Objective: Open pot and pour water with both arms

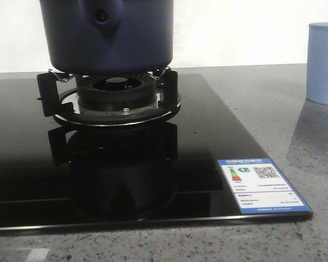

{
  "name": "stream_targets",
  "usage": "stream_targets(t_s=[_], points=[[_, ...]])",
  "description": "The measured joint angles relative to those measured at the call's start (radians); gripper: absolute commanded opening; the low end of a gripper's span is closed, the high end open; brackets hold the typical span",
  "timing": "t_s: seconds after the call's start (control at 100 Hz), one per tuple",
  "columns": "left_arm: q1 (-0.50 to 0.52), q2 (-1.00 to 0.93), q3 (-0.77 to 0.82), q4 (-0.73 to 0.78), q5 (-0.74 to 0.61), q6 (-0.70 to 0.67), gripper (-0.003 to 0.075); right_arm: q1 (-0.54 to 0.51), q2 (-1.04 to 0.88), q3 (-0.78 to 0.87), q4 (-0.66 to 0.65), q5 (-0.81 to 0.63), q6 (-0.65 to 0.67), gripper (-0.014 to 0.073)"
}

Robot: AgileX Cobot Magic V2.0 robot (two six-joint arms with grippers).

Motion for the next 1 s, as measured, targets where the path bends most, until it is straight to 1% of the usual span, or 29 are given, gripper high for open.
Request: stream_targets(t_s=[0.27,0.45,0.76,0.86,1.0], points=[[0.000,0.049,-0.034,0.000,0.005,0.010,0.0538,0.000,0.000,0.000,0.000,0.000,0.000,0.0483],[-0.018,0.069,-0.070,0.000,0.010,0.025,0.0538,0.000,0.000,0.000,0.000,0.000,0.000,0.0483],[-0.021,0.129,-0.100,0.000,-0.011,0.036,0.0532,0.000,0.000,0.000,0.000,0.000,0.000,0.0483],[-0.021,0.132,-0.101,0.000,-0.014,0.036,0.0487,0.000,0.000,0.000,0.000,0.000,0.000,0.0483],[-0.021,0.132,-0.106,0.000,-0.017,0.036,0.0372,0.000,0.000,0.000,0.000,0.000,0.000,0.0483]])
